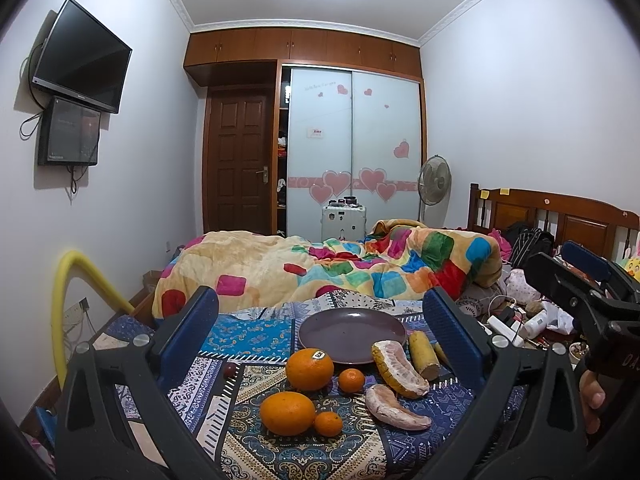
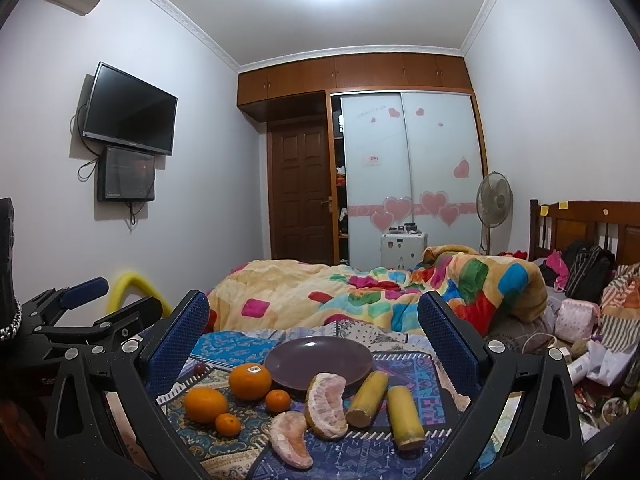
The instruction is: Organize fruits
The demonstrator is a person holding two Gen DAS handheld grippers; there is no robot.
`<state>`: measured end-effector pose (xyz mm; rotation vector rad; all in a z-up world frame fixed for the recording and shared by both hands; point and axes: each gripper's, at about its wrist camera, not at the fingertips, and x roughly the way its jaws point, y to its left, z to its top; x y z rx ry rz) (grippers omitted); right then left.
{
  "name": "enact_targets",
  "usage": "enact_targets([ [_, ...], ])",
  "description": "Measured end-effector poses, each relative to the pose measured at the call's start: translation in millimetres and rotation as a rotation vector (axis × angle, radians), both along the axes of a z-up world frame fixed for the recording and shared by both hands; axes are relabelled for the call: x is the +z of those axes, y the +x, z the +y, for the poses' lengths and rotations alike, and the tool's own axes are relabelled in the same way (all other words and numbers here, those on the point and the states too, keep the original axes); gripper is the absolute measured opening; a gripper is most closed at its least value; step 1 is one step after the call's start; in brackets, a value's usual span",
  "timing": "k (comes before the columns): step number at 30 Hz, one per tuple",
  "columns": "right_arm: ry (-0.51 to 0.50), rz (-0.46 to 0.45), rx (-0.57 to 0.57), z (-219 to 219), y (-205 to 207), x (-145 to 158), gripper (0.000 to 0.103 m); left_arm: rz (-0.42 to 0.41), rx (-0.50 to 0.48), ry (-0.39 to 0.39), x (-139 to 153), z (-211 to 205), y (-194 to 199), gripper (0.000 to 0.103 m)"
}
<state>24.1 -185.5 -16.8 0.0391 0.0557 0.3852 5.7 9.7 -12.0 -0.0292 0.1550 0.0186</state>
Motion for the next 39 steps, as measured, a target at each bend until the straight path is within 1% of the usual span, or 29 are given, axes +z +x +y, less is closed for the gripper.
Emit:
enact_targets([
  [17, 0.015, 0.028, -0.012, -7, 4, -1, 0.103, -0.01, -0.004, 0.006, 0, -1, 2, 0.103],
  [21, 0.003, 0.046, -0.018, -7, 8, -4, 0.103, 0.003, 0.001, 0.011, -3, 0, 7, 0.103],
  [24, -0.015, 0.067, -0.037, -9, 13, -9, 0.103, 0.041, 0.007, 0.015, -11, 3, 18, 0.103],
  [31, -0.111, 0.141, -0.101, -20, 34, -33, 0.103, 0.187, 0.03, 0.024, -40, 20, 45, 0.103],
  [34, -0.187, 0.194, -0.119, -24, 45, -50, 0.103, 0.243, 0.041, 0.025, -55, 27, 55, 0.103],
  [37, -0.237, 0.255, -0.125, -28, 55, -67, 0.103, 0.303, 0.045, 0.029, -73, 33, 63, 0.103],
  [39, -0.249, 0.292, -0.133, -32, 61, -76, 0.103, 0.342, 0.046, 0.028, -85, 37, 68, 0.103],
])
